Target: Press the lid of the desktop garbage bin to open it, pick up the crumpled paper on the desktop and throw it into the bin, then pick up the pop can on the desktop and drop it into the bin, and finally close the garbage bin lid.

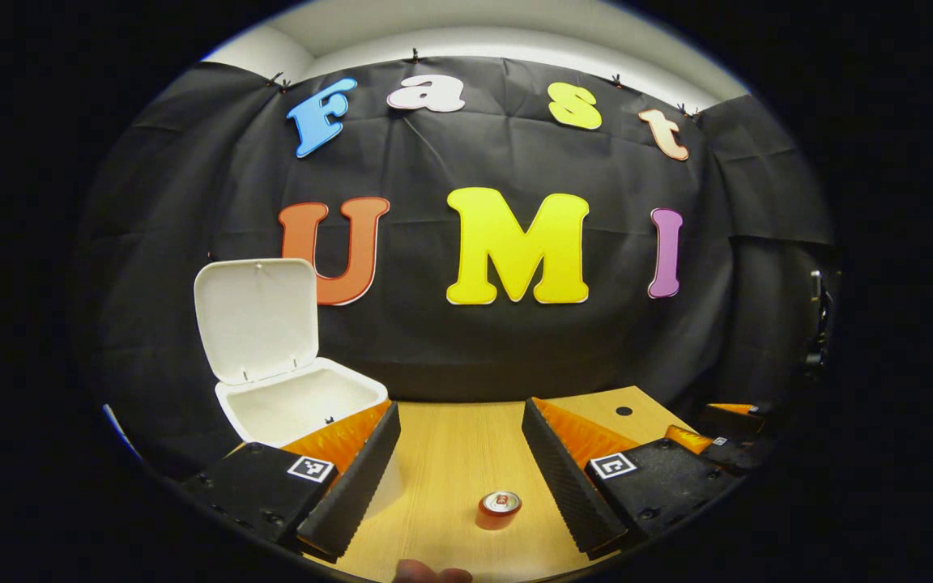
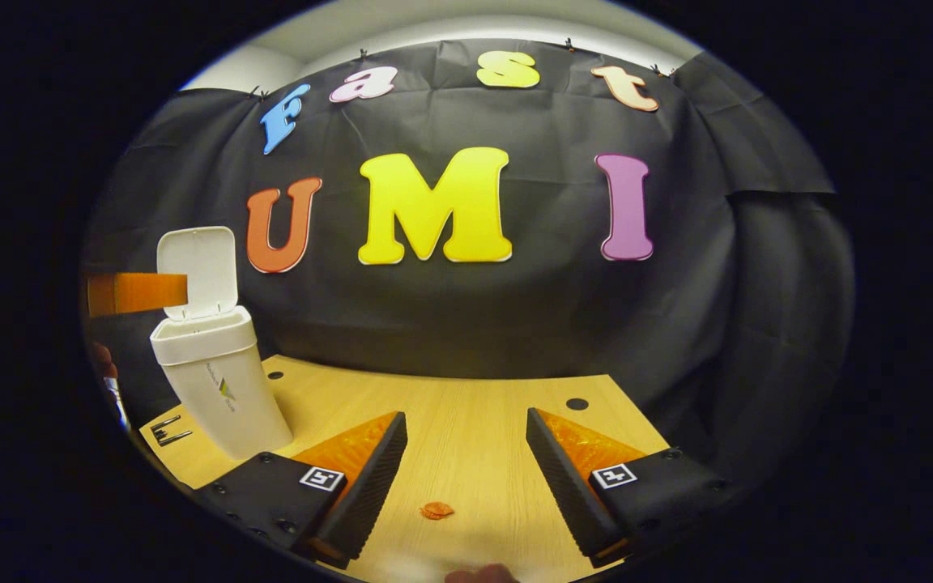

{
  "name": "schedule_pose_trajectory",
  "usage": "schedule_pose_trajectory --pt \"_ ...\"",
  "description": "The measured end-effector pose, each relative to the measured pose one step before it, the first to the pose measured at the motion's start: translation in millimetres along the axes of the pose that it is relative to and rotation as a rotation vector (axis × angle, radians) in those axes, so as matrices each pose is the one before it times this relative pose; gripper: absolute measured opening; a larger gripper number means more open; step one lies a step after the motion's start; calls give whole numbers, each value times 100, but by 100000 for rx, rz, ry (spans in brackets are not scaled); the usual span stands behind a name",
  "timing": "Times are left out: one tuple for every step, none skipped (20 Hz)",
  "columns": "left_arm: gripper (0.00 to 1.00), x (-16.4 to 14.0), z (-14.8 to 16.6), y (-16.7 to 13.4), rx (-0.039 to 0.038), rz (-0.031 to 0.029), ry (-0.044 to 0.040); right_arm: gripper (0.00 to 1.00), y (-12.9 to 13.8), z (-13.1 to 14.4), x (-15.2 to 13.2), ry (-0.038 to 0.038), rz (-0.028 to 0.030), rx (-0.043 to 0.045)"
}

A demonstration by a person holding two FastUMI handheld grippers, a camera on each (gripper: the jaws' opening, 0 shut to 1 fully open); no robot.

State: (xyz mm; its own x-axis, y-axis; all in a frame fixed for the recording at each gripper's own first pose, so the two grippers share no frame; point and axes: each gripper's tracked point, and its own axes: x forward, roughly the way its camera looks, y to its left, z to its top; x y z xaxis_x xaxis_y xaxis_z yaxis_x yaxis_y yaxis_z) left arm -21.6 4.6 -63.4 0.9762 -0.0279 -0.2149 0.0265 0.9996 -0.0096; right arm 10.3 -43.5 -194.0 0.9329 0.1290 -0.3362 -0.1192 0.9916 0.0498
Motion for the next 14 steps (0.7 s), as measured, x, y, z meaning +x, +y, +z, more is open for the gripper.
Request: schedule_pose_trajectory --pt "99 -348 -605 28 -484 263 1686 95 218 -1186 557 2346 791 68" --pt "99 -416 -605 118 -211 384 1796 95 121 -1294 592 2871 714 142" --pt "99 -239 -347 189 98 150 1265 95 208 -1103 608 2384 992 29" --pt "99 -255 -252 287 779 328 804 95 286 -1101 496 2208 934 -370" --pt "99 -132 -162 327 915 728 469 95 233 -1013 605 2040 770 -1140" --pt "99 -33 -146 410 519 498 464 95 285 -1001 593 2055 1126 -1035" --pt "99 -86 -121 295 -183 389 649 94 275 -1034 661 2332 1066 -948" --pt "99 -91 -27 282 -437 544 289 95 370 -1072 509 2248 1737 -553" --pt "99 -110 100 220 -445 525 -16 95 245 -990 598 2083 1193 -959" --pt "99 10 71 136 -145 512 14 95 131 -944 691 1947 693 -1040" --pt "99 -61 122 221 209 557 -160 94 169 -921 795 2030 673 -947" --pt "99 -110 55 217 394 495 -48 94 72 -923 673 2007 233 -721" --pt "99 -85 -73 236 476 725 228 94 101 -839 671 1529 512 -890" --pt "99 -167 -77 249 329 758 128 94 -41 -849 736 1909 131 -905"
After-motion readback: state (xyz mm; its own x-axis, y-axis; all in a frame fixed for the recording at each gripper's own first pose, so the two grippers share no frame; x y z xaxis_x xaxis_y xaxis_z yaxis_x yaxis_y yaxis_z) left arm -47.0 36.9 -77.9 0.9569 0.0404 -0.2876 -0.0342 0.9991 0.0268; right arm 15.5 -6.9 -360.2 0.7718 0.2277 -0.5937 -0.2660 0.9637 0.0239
